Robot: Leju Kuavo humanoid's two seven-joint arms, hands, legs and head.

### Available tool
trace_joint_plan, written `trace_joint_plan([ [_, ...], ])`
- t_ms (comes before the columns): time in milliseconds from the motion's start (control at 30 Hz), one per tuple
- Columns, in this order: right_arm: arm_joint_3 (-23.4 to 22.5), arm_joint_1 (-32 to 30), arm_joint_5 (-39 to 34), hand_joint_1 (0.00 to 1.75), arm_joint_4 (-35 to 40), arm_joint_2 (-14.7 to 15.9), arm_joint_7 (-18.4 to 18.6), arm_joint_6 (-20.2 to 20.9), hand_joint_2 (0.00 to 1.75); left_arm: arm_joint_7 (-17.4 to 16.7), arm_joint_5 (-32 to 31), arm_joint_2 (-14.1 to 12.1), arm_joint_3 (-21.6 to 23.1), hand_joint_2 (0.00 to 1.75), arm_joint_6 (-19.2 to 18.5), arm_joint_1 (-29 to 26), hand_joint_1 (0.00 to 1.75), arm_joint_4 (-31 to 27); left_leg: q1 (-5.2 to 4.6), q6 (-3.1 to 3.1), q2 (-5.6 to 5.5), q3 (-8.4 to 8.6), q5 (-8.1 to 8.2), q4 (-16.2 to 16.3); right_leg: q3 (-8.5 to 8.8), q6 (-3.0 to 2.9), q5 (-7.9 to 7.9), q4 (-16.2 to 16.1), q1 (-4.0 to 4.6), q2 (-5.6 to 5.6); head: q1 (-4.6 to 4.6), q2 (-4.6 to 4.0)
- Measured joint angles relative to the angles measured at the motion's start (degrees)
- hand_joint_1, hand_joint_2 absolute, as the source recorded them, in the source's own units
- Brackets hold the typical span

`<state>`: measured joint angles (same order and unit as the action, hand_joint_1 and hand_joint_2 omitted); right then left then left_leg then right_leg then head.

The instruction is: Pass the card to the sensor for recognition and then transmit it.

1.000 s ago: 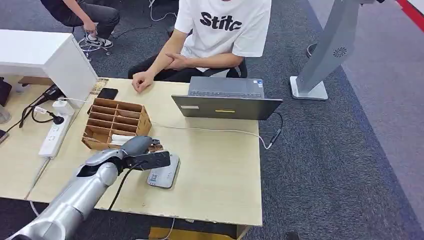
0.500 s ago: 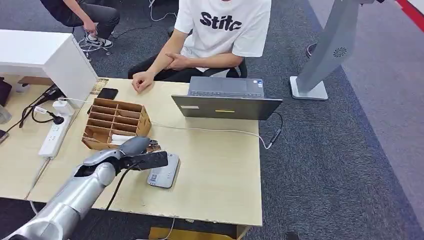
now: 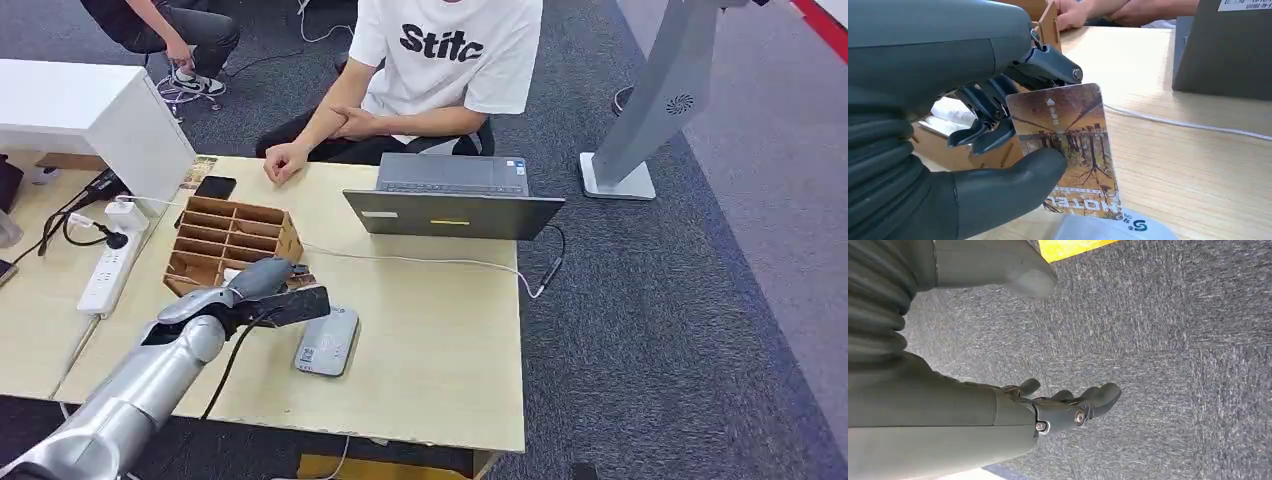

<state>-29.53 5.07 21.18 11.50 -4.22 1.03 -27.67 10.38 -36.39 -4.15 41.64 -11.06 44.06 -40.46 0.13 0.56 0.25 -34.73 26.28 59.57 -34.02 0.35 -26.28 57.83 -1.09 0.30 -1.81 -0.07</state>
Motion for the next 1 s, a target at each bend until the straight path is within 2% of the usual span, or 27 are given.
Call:
trace_joint_plan([
  [267, -0.04, 0.01, 0.02, 0.0, 0.0, 0.0, -0.02, 0.0, 1.75, 0.0, 0.15, -0.11, 0.0, 1.75, 0.17, 0.09, 1.75, -0.33, 0.0, 0.0, 0.0, 0.0, 0.0, 0.0, 0.0, 0.0, 0.0, 0.0, 0.0, 0.0, 0.02, 0.0],
  [433, -0.31, -0.06, 0.02, 0.0, 0.0, 0.0, -0.5, 0.0, 1.75, -1.44, 1.86, -0.55, -0.13, 1.75, 5.31, 0.71, 1.75, -1.79, 0.0, 0.0, 0.0, 0.0, 0.0, 0.0, 0.0, 0.0, 0.0, 0.0, 0.0, 0.0, 0.0, 0.0],
  [667, -1.09, -0.15, 0.68, 0.0, 0.0, 0.0, -0.68, 0.07, 1.75, -3.3, 3.08, -1.44, -2.64, 1.75, 7.93, 3.81, 1.75, -5.24, 0.0, 0.0, -0.01, 0.0, -0.01, 0.0, 0.0, 0.0, 0.01, 0.01, 0.0, 0.0, 0.0, 0.0],
  [767, -1.11, -0.15, 1.03, 0.0, 0.0, 0.0, -0.66, 0.04, 1.75, -4.32, 1.16, -1.46, -3.8, 1.75, 12.12, 4.41, 1.75, -6.97, 0.01, 0.0, -0.02, 0.0, -0.02, 0.0, 0.0, 0.0, 0.01, 0.01, 0.0, -0.02, 0.0, 0.0],
  [900, -1.18, -0.11, 1.53, 0.0, 0.0, -0.02, -0.59, 0.09, 1.75, -7.65, -2.36, -1.46, -4.78, 1.75, 11.96, 7.38, 1.75, -8.07, 0.0, 0.02, -0.04, -0.02, -0.03, 0.0, 0.0, 0.02, 0.02, 0.01, 0.0, -0.05, 0.02, 0.0],
  [1000, -1.36, -0.09, 1.9, 0.0, 0.0, -0.02, -0.52, 0.15, 1.75, -8.7, -4.15, -1.38, -5.53, 1.75, 11.58, 9.96, 1.75, -8.07, 0.0, 0.03, -0.04, -0.01, -0.04, 0.0, 0.0, 0.03, 0.04, 0.01, 0.0, -0.05, 0.02, 0.0],
])
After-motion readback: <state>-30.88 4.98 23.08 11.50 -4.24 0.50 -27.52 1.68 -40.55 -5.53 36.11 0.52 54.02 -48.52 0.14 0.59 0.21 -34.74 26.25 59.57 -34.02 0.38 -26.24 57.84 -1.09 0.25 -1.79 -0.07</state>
